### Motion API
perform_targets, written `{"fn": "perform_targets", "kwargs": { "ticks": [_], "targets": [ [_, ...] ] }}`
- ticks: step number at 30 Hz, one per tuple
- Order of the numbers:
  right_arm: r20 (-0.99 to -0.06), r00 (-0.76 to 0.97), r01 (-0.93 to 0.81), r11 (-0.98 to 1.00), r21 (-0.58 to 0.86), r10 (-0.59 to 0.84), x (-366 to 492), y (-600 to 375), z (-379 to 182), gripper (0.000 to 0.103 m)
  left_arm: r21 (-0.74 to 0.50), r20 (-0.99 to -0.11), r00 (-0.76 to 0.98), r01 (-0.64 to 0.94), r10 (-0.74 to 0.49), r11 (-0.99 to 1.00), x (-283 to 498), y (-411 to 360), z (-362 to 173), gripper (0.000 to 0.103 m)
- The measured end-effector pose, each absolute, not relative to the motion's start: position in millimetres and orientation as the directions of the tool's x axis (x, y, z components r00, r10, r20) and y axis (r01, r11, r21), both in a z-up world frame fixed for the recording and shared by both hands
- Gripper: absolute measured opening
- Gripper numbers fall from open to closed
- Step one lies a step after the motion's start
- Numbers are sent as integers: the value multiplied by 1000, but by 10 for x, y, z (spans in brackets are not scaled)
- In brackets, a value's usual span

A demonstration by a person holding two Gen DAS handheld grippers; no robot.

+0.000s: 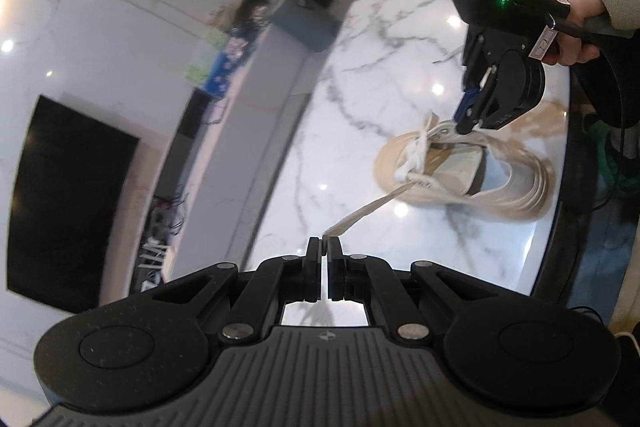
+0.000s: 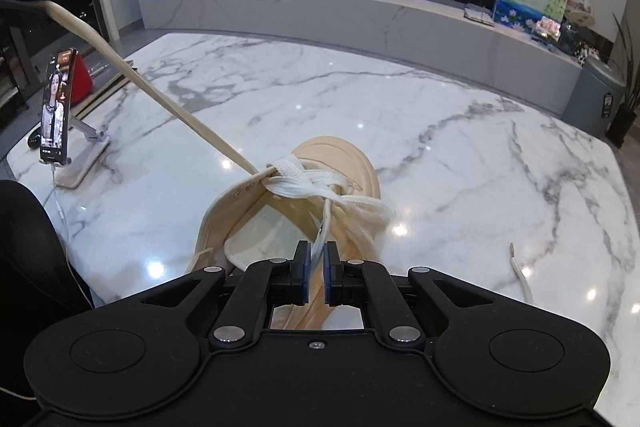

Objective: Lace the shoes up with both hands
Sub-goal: 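Pull the white lace fully through the eyelet with the left gripper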

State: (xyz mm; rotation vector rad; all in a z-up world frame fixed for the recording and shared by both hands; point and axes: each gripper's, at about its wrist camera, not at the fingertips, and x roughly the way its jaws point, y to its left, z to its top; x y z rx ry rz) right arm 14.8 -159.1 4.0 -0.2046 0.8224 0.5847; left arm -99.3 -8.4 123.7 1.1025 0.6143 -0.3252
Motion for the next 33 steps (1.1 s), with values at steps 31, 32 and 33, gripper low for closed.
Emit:
{"fn": "perform_targets", "kwargs": {
  "ticks": [31,32,33],
  "targets": [
    [-713,518,-538,828,156,471,19,-1849,119,6,633,-631,775,506,11,586,-821,79,1240,2],
    [-710,525,-538,829,150,469,-4,-1890,131,6,614,-642,767,512,3,601,-769,74,1176,2],
    [-714,531,-536,833,135,457,-11,-1930,125,6,584,-658,753,520,-10,623,-686,65,1072,2]
  ]
}}
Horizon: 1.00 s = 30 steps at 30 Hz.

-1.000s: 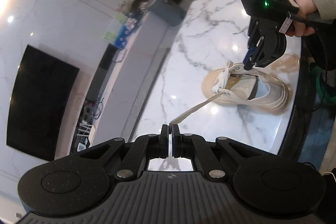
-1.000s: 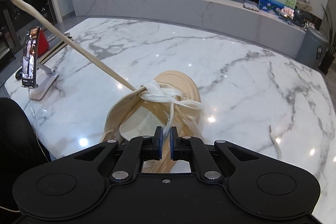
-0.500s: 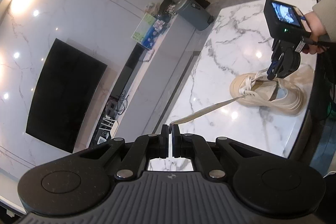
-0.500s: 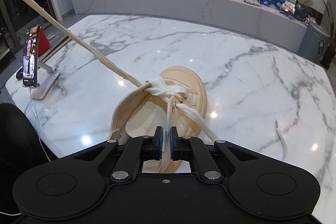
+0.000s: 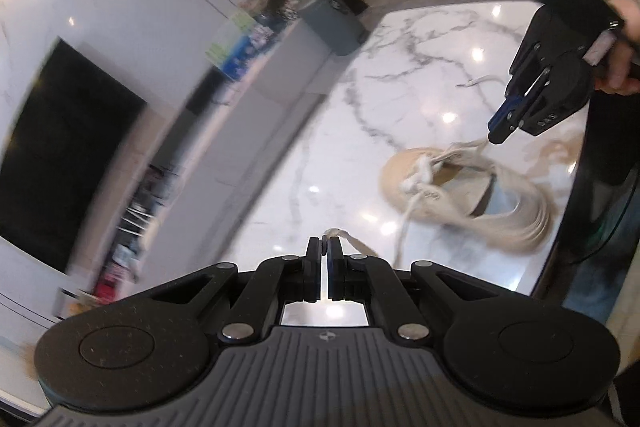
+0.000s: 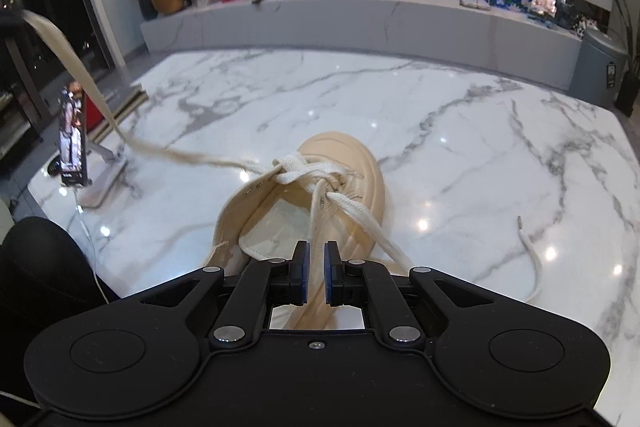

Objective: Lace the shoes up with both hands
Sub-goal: 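Pull the white lace fully through the eyelet with the left gripper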

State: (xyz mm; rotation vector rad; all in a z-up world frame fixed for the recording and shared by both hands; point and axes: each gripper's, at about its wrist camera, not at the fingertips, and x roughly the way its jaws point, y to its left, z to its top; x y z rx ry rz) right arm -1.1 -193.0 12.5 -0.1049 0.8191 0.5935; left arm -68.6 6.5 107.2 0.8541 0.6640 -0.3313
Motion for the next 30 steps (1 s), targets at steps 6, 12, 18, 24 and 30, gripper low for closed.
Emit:
{"fn": "perform_targets", "kwargs": {
  "ticks": [6,12,18,24,30],
  "targets": [
    [-760,541,-479,875,75,361,117,-2219,-5,6,438,-724,689,506,-43,743,-303,78,581,2],
    [-800,541,-413,911,18,261,481,-2434,-204,6,342,-762,647,427,-19,837,1,261,253,2],
    [-824,536,-409,910,-63,184,955,-2531,-455,20,320,-776,631,388,4,864,212,441,90,2],
    [-842,523,-416,902,-118,131,1364,-2560,-669,20,322,-775,632,354,30,878,443,525,-17,2],
    [-856,492,-416,906,-74,156,1582,-2570,-788,20,325,-771,633,307,64,895,651,555,-93,4]
  ]
}}
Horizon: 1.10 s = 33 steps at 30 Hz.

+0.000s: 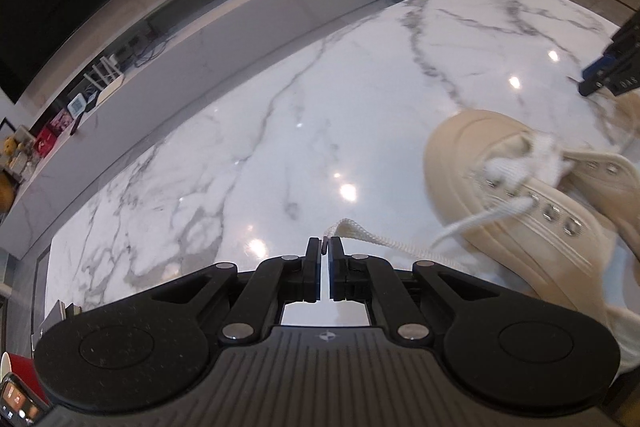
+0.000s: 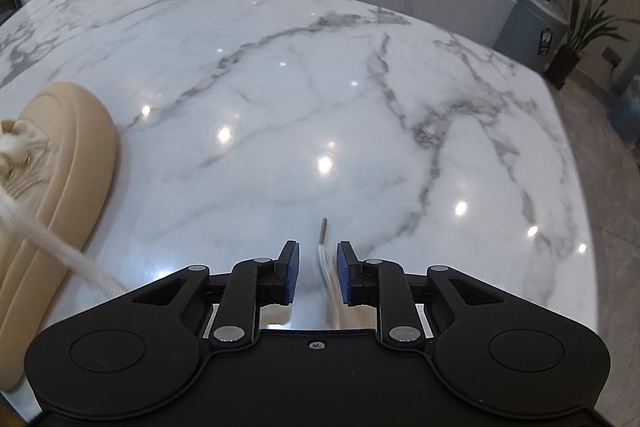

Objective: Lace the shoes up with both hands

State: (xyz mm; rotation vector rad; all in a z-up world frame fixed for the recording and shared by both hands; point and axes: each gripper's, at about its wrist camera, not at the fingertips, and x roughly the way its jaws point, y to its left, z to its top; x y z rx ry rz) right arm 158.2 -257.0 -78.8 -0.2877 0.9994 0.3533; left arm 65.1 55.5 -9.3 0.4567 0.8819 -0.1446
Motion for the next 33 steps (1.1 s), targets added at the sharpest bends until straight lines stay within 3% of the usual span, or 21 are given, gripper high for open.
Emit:
{"fn": "perform_targets", "kwargs": {
  "ticks": [4,12,17,24,28,33],
  "targets": [
    [-862,479,-415,908,-55,167,1619,-2588,-778,20,316,-775,629,297,65,901,677,566,-114,15],
    [-874,446,-396,918,1,193,1671,-2664,-769,9,294,-777,627,289,52,911,654,568,-74,20],
    [-873,450,-411,911,-19,185,1645,-2646,-777,2,223,-789,614,335,-33,915,558,489,27,20],
    [-865,450,-477,879,-23,222,1566,-2576,-635,1,43,-792,564,434,-235,900,338,329,210,20],
    [-838,462,-550,835,-16,289,1434,-2460,-382,1,4,-787,542,480,-293,877,228,208,259,26],
    [-795,466,-681,731,-42,388,1213,-2181,19,1,-6,-787,520,532,-332,847,145,47,276,27]
  ]
}}
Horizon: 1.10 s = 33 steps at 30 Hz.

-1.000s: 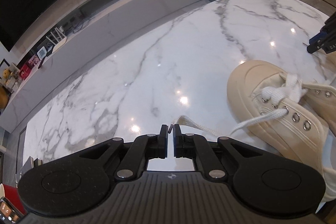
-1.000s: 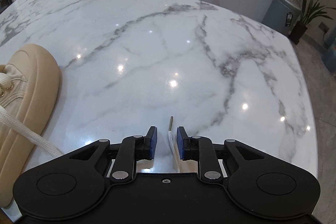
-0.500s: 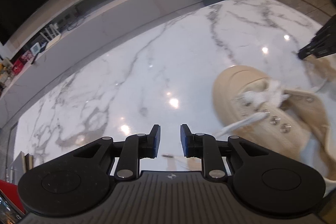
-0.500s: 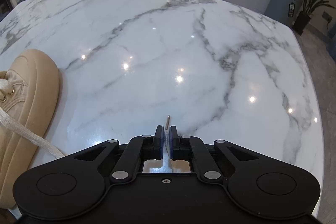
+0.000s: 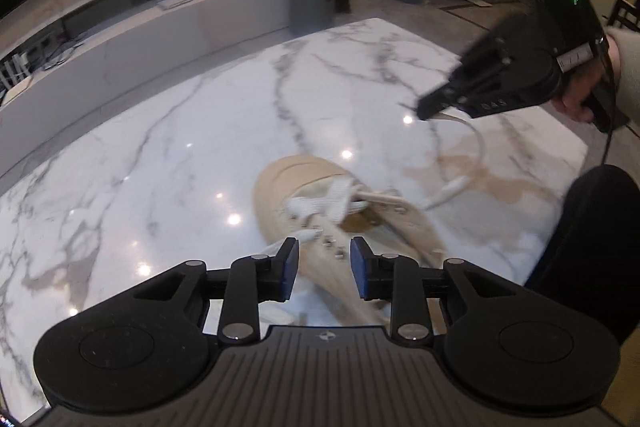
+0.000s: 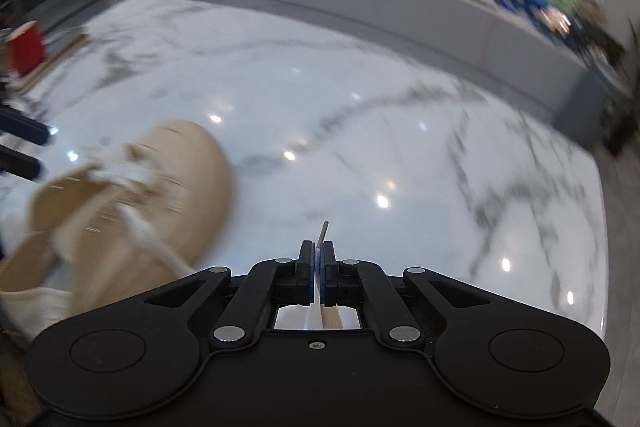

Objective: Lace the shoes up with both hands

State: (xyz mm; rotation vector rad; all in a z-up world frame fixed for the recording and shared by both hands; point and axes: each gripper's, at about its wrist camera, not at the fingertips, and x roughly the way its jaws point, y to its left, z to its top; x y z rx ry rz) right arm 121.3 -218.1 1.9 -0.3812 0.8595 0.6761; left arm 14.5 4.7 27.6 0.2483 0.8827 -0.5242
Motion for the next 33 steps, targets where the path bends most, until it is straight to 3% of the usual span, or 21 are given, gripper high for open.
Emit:
{"fn": "perform_targets", "kwargs": {
  "ticks": [8,10,18,33],
  "targets": [
    [-786,396,-852,509,-122,475,877,-1666,293,1,-18,-799,504,526,-329,850,183,-46,189,25],
    [-788,377,-874,468,-129,486,806,-1597,307,1,-10,-804,499,532,-323,847,185,-47,177,10],
    [-788,284,-932,348,-95,545,704,-1388,447,1,-30,-802,492,533,-339,845,186,-3,187,10],
    [-715,516,-832,474,-287,472,691,-1684,1042,1,1,-815,499,510,-295,860,123,-11,121,12]
  ]
}}
